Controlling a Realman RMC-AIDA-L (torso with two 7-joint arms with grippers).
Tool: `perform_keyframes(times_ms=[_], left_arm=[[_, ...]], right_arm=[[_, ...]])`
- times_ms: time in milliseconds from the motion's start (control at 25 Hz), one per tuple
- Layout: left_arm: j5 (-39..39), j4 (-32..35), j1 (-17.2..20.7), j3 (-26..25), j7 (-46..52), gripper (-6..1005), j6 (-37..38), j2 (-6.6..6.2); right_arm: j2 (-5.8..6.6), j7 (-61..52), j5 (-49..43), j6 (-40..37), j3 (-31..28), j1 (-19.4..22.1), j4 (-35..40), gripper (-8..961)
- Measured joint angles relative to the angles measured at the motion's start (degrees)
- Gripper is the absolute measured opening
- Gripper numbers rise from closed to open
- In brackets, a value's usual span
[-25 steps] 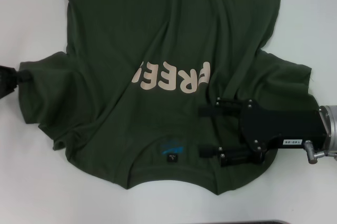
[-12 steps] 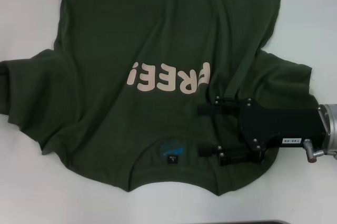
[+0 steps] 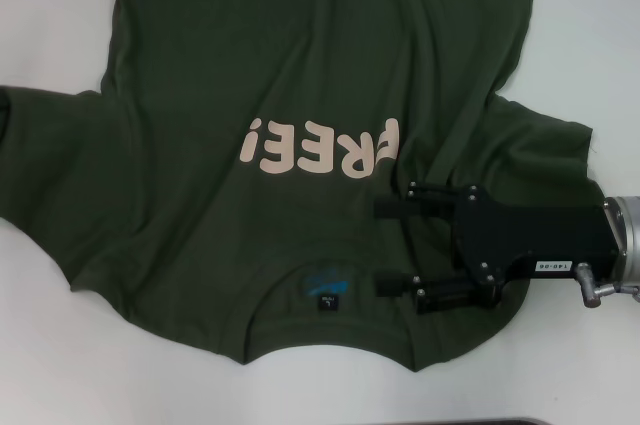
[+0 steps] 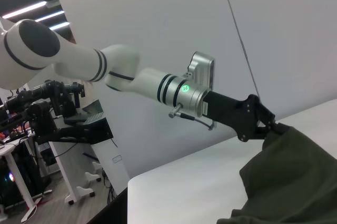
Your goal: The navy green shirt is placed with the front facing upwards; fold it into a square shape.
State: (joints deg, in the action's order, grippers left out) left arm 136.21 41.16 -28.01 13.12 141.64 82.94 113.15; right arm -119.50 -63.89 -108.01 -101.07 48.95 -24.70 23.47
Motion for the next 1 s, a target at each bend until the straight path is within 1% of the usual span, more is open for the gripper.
perform_keyframes(times_ms=[240, 680, 840, 1000], left_arm=[[0.0, 0.0, -1.0, 0.1, 0.6, 21, -0.4, -0.23], [-0.2, 1.4, -1.2, -0.7, 1.5, 22, -0.9, -0.40], [-0.2, 1.1, -1.4, 0.2, 1.5, 22, 0.0, -0.41], [-0.9, 0.8, -1.9, 0.3, 1.5, 23, 3.6, -0.37]], right_arm=[[0.00, 0.0, 0.0, 0.0, 0.0, 0.2, -0.2, 906], [-0.09, 0.0, 0.0, 0.0, 0.0, 0.1, -0.2, 906], [-0.09, 0.0, 0.0, 0.0, 0.0, 0.1, -0.1, 906], [-0.09, 0.0, 0.0, 0.0, 0.0, 0.0, 0.0, 906]])
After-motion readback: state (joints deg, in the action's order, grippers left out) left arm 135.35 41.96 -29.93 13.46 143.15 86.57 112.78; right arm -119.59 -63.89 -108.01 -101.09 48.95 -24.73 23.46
